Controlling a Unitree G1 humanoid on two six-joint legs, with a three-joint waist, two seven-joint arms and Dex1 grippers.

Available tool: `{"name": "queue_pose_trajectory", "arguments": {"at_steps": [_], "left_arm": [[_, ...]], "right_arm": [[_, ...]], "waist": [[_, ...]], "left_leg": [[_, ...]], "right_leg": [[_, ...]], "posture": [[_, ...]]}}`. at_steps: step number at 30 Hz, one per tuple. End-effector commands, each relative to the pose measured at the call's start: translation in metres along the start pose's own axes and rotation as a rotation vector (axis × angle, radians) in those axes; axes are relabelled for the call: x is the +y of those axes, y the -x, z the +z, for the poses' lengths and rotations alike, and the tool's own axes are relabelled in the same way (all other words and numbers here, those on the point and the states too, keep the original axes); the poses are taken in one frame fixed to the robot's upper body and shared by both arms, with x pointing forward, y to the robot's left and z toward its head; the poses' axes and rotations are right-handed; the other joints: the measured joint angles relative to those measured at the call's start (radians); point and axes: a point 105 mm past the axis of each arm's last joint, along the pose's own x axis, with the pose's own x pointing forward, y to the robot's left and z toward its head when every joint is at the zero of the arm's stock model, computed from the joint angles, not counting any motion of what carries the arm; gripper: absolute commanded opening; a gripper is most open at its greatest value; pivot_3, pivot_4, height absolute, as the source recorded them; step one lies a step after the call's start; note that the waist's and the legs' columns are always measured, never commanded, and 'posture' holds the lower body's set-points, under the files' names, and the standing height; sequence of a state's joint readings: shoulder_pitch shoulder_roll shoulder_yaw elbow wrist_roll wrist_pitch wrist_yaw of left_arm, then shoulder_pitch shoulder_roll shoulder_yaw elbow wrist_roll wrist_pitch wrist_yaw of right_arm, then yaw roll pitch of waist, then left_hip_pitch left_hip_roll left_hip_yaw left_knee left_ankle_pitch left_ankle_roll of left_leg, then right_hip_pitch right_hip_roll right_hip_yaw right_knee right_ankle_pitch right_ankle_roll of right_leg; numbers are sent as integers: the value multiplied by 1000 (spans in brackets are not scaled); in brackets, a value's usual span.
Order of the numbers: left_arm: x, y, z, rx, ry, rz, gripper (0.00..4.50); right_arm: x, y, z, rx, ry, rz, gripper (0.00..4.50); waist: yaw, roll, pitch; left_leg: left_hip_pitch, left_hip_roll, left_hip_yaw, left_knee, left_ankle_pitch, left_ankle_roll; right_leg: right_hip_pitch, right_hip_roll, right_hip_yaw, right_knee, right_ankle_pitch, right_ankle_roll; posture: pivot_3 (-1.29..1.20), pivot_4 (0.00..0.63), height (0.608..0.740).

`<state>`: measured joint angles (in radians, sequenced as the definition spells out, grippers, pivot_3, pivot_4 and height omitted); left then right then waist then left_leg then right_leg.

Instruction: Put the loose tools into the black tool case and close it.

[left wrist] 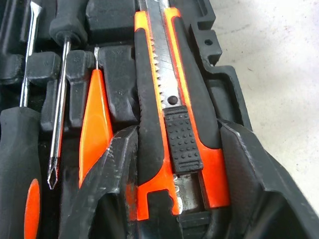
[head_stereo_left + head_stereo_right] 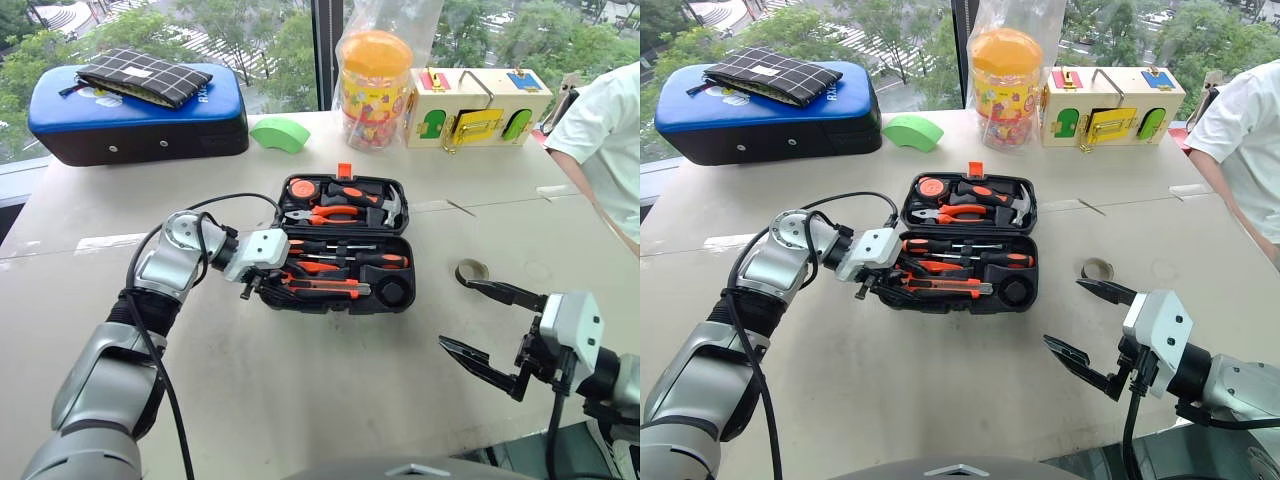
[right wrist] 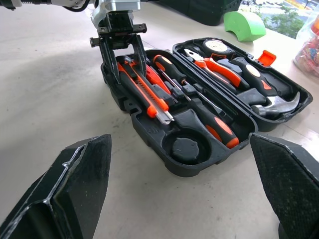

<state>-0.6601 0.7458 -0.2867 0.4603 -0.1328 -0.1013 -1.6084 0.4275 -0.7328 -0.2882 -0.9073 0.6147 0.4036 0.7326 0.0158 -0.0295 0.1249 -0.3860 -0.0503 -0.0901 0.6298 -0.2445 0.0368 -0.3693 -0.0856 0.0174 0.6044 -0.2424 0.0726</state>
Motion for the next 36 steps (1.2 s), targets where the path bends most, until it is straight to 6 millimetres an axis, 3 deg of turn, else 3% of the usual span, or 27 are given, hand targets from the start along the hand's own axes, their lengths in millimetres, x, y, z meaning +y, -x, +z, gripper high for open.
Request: {"name": "queue_pose_trajectory", "arguments": {"at_steps": [1, 2, 3, 5, 6, 10, 11, 12, 16, 20, 25, 30, 32, 36], "left_arm": [[2, 17, 8, -2, -4, 32, 3914], [3, 21, 12, -20, 17, 43, 4331], [2, 27, 17, -45, 37, 49, 4464], [-1, 37, 29, -130, 121, 54, 4464], [-1, 41, 34, -183, 184, 59, 4254], [-9, 40, 34, -221, 267, 61, 2737], [-9, 37, 33, -220, 269, 79, 2166], [-8, 32, 31, -219, 280, 105, 1975], [-7, 10, 27, -214, 294, 190, 32], [-17, -18, -11, -46, 304, 232, 32], [-31, -10, -36, 87, 274, 216, 32], [-34, -2, -46, 118, 316, 236, 32], [-30, -3, -40, 88, 292, 249, 32], [-14, 7, 23, -285, 266, 286, 32]], "right_arm": [[2, 1, 10, -25, 40, 4, 4500], [2, 1, 10, -23, 39, 6, 4500], [2, 1, 9, -22, 38, 8, 4500], [1, 1, 9, -22, 37, 10, 4500], [1, -1, 8, -24, 36, 13, 4500], [-1, -5, 8, -33, 35, 19, 4500], [-1, -5, 8, -34, 35, 21, 4500], [-1, -6, 8, -35, 35, 23, 4500], [-2, -7, 8, -36, 34, 26, 4500], [-1, -8, 8, -34, 29, 27, 4500], [0, -7, 8, -31, 25, 26, 4500], [0, -7, 5, -23, 16, 21, 4500], [-4, -8, 1, -12, 3, -10, 4500], [-33, -8, -18, 99, 25, -188, 4500]], "waist": [[-1, 0, 0], [-2, 0, 0], [-3, 0, 0], [-3, 1, 1], [-4, 1, 1], [-2, 2, 1], [-2, 2, 1], [-2, 2, 1], [2, 1, 1], [1, 1, 1], [1, 7, -4], [-4, 9, -6], [-4, 9, -6], [-2, 9, -5]], "left_leg": [[0, 0, 0, 0, 0, 0], [0, 0, 0, 0, 0, 0], [0, 0, 0, 0, 0, 0], [0, 0, 0, 0, 0, 0], [0, 0, 0, 0, 0, 0], [1, 0, 0, 1, 0, 0], [2, 0, 0, 0, 0, 0], [2, 0, 0, 0, 0, 0], [1, 0, -1, 1, 0, 0], [2, 0, 0, 0, 0, 0], [4, 0, 0, 0, 0, 0], [6, 2, 2, -2, 0, 0], [7, 3, 1, -2, 0, 0], [6, 3, 2, -2, 0, 0]], "right_leg": [[0, 0, 0, 0, 2, 3], [0, 0, 0, 0, 2, 3], [0, 0, 0, 1, 2, 3], [0, 1, -1, 1, 2, 4], [0, 1, -1, 2, 2, 4], [1, 1, 0, 2, 1, 5], [1, 1, 0, 2, 1, 5], [1, 1, 0, 2, 1, 4], [1, 0, 0, 2, 1, 4], [1, -1, 1, 2, 1, 4], [3, -6, 2, 2, -1, 0], [3, -4, 4, 2, -1, 0], [3, -4, 4, 2, -1, 0], [2, -4, 4, 2, -1, 0]], "posture": [[0, 150, 740], [0, 150, 740], [0, 150, 740], [0, 150, 740], [0, 150, 740], [0, 150, 740], [0, 150, 740], [0, 150, 740], [0, 150, 740], [0, 150, 740], [0, 150, 740], [0, 150, 740], [0, 150, 740], [0, 150, 740]]}}
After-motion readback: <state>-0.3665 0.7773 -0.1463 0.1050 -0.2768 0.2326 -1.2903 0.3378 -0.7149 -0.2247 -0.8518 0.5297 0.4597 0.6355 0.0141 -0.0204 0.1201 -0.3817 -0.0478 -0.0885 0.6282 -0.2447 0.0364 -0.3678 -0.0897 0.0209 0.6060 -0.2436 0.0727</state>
